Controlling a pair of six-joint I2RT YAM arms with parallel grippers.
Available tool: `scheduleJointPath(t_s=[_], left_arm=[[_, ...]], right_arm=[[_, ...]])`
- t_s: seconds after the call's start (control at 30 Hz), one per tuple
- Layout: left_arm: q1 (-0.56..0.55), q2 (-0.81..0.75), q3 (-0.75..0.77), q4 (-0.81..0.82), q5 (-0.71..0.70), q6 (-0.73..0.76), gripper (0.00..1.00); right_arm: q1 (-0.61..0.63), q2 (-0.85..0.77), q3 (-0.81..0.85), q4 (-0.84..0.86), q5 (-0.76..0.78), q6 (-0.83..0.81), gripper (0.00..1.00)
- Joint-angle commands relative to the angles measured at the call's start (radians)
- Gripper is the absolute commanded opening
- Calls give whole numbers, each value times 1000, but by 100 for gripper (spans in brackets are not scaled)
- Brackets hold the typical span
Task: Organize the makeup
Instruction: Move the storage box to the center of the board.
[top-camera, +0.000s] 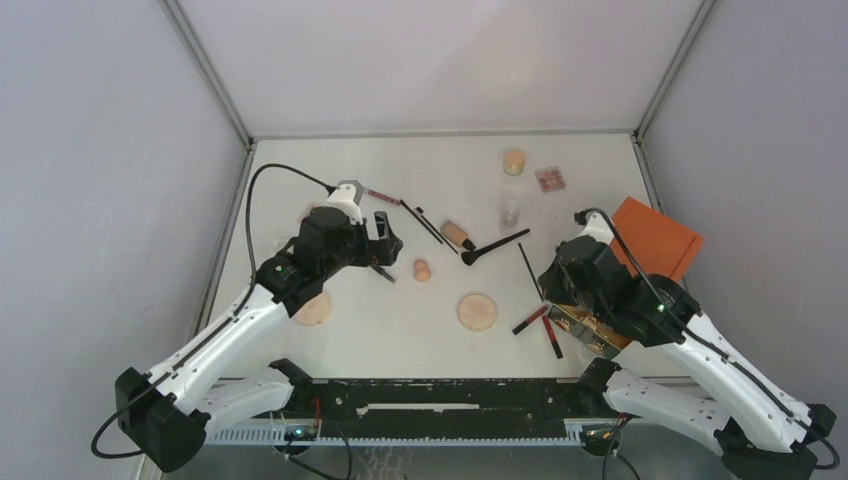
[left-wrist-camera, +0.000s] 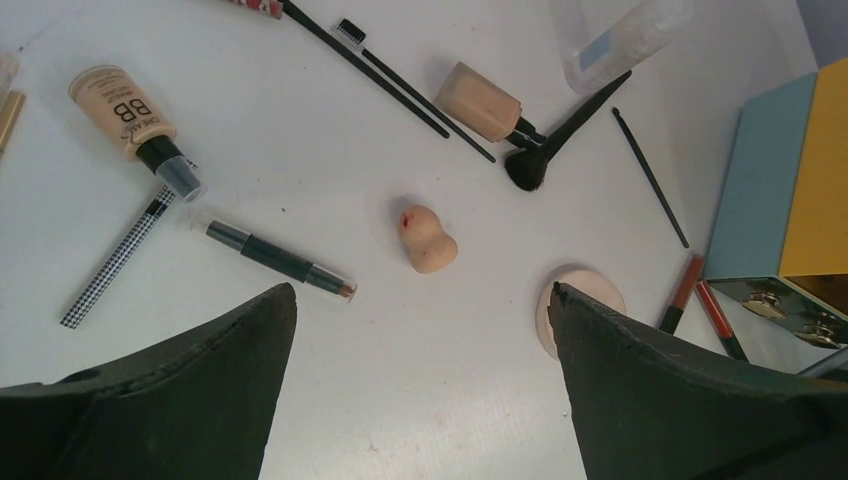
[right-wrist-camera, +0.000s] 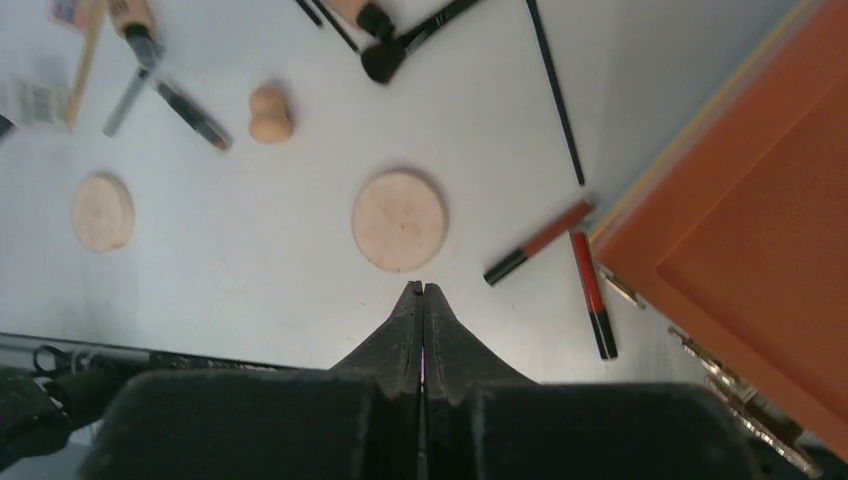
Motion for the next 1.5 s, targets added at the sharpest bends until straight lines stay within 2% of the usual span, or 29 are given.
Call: scheduleJointPath(t_s=[0.0, 0.13, 0.2, 0.27, 0.5, 0.67, 0.77, 0.87, 0.93, 1.0, 1.07, 1.2, 1.33, 1.47], left_arm=[[-17, 30, 78, 62, -3, 23, 100], [-34, 40, 69, 63, 11, 29, 100], [-41, 38, 58, 63, 12, 29, 100], [-43, 34, 49, 63, 9, 27, 100], [-44, 27, 33, 72, -14, 9, 100], [-44, 44, 44, 88, -19, -6, 100], [-44, 60, 60, 96, 1, -1, 100], [-44, 70, 79, 89, 7, 14, 100], [-44, 76, 89, 89, 7, 22, 100], [-43, 84, 95, 92, 22, 27, 100], [-44, 96, 107, 100, 59, 29, 100], [-64, 130, 147, 106, 88, 28, 100], [-94, 164, 159, 117, 30, -22, 100], [-127, 176, 138, 164, -1, -47, 99]], right_arm=[[62, 15, -24, -130, 65, 175, 0], [56, 41, -24, -228, 147, 271, 0], [21, 42, -24, -228, 168, 272, 14], [-46, 40, -23, -198, 162, 251, 21], [-273, 67, -22, -61, 146, 127, 23], [-544, 123, -11, 179, -113, -45, 25], [-635, 186, 20, 248, -219, -111, 26], [-642, 203, 86, 238, -266, -167, 26], [-640, 157, 92, 246, -304, -192, 27], [-640, 85, 93, 245, -325, -221, 39], [-641, 30, 96, 209, -255, -229, 49], [-703, -19, 99, 136, -72, -223, 61], [-799, 10, 99, 116, -143, -223, 67], [-817, 49, 69, 114, -231, -228, 68]])
